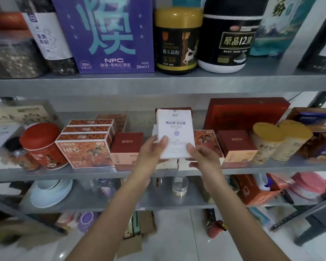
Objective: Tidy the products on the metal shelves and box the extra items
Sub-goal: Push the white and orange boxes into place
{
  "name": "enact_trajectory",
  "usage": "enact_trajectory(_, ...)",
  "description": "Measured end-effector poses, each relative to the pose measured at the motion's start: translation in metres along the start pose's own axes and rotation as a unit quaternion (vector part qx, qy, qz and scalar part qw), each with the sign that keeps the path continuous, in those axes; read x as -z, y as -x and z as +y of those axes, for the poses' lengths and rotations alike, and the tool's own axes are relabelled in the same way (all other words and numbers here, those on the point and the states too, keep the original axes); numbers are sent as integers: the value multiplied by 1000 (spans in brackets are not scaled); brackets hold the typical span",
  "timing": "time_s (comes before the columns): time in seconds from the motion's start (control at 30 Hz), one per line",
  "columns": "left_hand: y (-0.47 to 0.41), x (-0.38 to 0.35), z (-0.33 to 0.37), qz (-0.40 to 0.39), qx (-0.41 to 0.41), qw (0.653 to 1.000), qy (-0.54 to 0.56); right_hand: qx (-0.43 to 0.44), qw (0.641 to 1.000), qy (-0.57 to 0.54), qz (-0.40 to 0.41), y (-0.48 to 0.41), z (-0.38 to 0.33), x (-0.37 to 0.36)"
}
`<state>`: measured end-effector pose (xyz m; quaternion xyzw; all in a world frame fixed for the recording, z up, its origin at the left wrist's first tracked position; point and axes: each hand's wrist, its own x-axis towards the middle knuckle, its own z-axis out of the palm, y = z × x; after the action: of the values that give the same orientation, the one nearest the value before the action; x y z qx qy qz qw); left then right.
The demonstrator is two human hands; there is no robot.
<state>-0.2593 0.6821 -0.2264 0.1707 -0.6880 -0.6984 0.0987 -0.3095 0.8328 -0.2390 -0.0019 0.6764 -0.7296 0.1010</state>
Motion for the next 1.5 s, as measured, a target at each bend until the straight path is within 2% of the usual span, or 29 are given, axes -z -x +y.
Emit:
enact_trajectory(0.07,7,-11,0,25,14,999,46,-14,999,-16,-30,13,3,5)
enact_trajectory(0.2,19,-15,-8,42,36,993,100,-62,983,-122,-125,29,7,17)
enact_trajectory(0.3,25,-17,-8,48,27,998,31,-47,991,-111,-67,35,12,15)
enact_trajectory(0.37,27,-17,-6,73,-26,995,-64,21,1000,-23,3,39,14,8)
enact_trajectory(0.4,28,-16,-4,62,-45,995,-66,74,996,37,33,41,15,3)
enact_trajectory(0.47,30,-14,2,-8,-47,999,-18,198,969,132,60,49,14,-8)
enact_trajectory(0.53,32,-11,7,-49,-32,998,23,299,933,197,38,58,14,-18)
enact_trajectory(0.6,32,-3,13,-62,-7,992,113,337,910,239,-27,63,14,-22)
enact_trajectory(0.67,31,6,16,-102,22,973,206,320,910,244,-98,61,9,-18)
enact_trajectory(0.73,30,15,15,-129,27,961,243,219,954,167,-117,58,1,-15)
enact_trajectory(0.8,28,19,12,-130,20,963,236,77,991,61,-91,50,-4,-13)
enact_trajectory(0.83,26,21,10,-124,16,966,228,23,996,22,-86,46,-5,-10)
enact_trajectory(0.9,23,21,9,-109,2,976,188,-27,994,-43,-100,37,-4,-8)
enact_trajectory(0.97,21,19,7,-69,-28,994,79,-16,995,-68,-75,35,-2,-10)
enact_trajectory(1.03,18,17,2,4,-100,987,-128,76,996,37,17,36,1,-14)
enact_trajectory(1.07,19,15,0,15,-118,976,-183,123,985,104,67,38,2,-18)
enact_trajectory(1.1,21,13,-1,-19,-116,978,-172,161,971,150,94,42,2,-24)
enact_trajectory(1.13,23,11,-1,-84,-98,985,-113,185,962,175,97,47,3,-30)
enact_trajectory(1.2,27,8,-1,-174,-64,982,-28,223,948,222,50,55,5,-40)
enact_trajectory(1.27,26,14,-1,-178,-52,982,31,251,936,240,-62,58,6,-40)
enact_trajectory(1.37,21,32,-1,-164,-14,977,136,215,914,232,-254,52,-3,-23)
enact_trajectory(1.4,19,39,-2,-163,-9,976,143,206,912,232,-269,47,-6,-17)
enact_trajectory(1.5,17,52,-2,-151,-4,982,116,218,918,286,-169,27,-16,-8)
